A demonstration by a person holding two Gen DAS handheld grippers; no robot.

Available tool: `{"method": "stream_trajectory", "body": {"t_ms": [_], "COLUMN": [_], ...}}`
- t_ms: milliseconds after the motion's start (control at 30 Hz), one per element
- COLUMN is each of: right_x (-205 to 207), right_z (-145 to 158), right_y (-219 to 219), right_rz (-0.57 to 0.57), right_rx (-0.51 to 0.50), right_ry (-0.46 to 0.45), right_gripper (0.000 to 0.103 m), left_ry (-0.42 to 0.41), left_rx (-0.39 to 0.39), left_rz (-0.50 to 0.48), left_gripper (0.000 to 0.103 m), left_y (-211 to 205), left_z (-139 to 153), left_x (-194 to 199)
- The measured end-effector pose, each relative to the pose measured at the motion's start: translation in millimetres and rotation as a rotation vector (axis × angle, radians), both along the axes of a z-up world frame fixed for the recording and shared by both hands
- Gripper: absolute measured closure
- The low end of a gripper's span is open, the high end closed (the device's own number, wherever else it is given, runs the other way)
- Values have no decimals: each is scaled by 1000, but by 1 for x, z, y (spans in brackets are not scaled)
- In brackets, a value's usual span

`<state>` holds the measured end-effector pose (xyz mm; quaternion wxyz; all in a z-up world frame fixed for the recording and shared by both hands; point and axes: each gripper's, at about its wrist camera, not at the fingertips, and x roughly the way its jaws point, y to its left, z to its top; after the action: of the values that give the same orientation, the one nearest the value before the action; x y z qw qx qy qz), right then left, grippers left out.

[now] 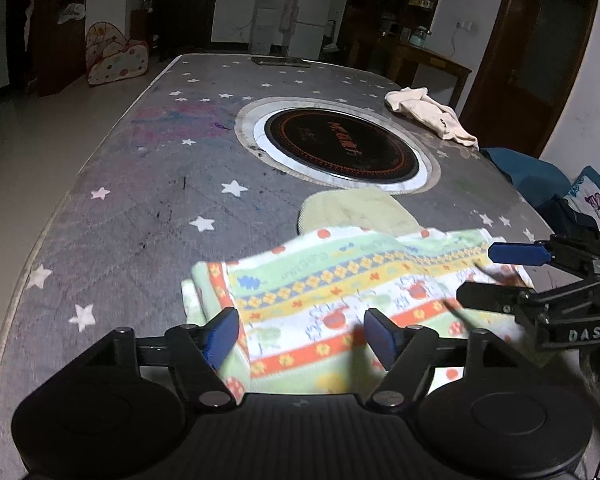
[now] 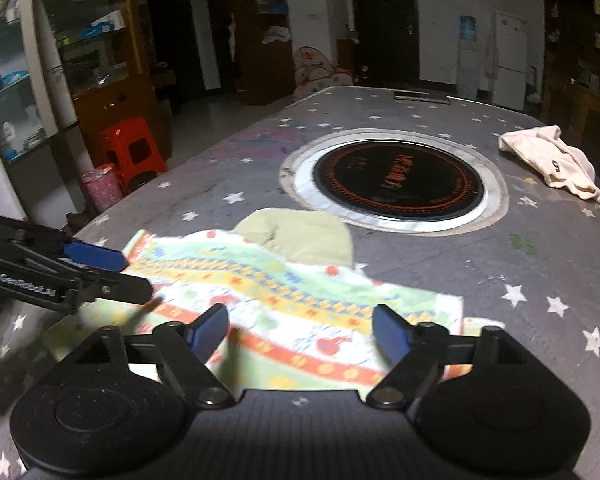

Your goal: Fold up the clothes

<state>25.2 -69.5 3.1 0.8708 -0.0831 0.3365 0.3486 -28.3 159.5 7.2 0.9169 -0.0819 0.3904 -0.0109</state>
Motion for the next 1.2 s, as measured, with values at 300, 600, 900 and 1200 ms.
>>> {"method": "stream_trajectory", "body": {"t_ms": [300, 600, 900, 1200], "right_x": [-17, -19, -21, -26], "right_z": [-14, -26, -32, -29], "right_y": [1, -6, -9, -12], "right_rz": [20, 1, -3, -10], "right_rx": [-6, 24, 50, 22], "right_ry": [-4, 11, -10, -17], "right_gripper": [7, 0, 0, 0], "left_ry": [0, 15, 21, 16], "left_rx": [95, 31, 27, 17], "left_rz": [22, 90, 120, 141], "left_gripper": [27, 17, 0, 0], "left_y": [-10, 0, 1, 2], "left_z": [-11, -13, -17, -18], "left_x": [-16, -26, -32, -37]}}
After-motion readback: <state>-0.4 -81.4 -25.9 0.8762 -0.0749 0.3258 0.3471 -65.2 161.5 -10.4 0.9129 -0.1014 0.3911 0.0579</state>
